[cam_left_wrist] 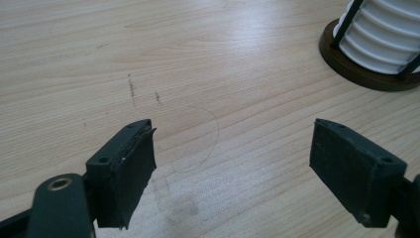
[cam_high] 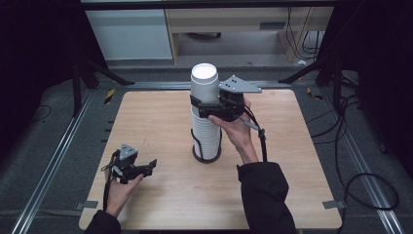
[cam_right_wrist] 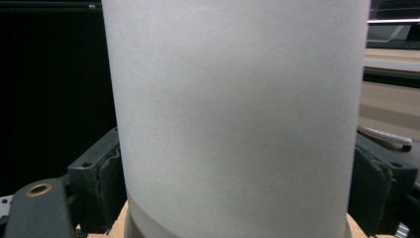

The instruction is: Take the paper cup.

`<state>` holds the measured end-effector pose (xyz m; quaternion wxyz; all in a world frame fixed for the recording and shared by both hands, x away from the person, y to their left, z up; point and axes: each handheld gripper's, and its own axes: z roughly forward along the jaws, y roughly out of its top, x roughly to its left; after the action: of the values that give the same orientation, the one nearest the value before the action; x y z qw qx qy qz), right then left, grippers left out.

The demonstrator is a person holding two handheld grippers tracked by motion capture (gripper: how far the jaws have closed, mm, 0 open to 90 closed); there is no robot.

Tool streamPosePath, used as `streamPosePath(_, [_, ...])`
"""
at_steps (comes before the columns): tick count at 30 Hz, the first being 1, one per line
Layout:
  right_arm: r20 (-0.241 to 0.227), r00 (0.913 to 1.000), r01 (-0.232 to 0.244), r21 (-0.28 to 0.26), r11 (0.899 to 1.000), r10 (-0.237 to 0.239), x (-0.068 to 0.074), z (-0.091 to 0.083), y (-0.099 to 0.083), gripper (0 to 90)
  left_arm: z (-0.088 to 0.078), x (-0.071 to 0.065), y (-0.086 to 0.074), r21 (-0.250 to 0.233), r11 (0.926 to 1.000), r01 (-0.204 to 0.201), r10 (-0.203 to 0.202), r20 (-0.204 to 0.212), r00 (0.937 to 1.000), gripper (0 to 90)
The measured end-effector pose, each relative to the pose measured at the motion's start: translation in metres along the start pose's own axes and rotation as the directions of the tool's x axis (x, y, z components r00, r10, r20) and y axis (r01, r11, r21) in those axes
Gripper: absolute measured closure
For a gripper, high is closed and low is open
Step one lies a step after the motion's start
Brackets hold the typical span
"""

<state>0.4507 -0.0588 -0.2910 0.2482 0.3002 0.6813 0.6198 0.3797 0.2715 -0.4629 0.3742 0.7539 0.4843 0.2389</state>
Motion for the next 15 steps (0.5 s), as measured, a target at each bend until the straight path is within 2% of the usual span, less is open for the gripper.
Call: streamPosePath(15, [0.004,1.0,0.004,-0.055,0.998,-0.004,-0.004,-0.01,0.025,13.1,0.0,-0.001,0.0,0.003,1.0,-0.002,0.002,0.0,1.0,17.3])
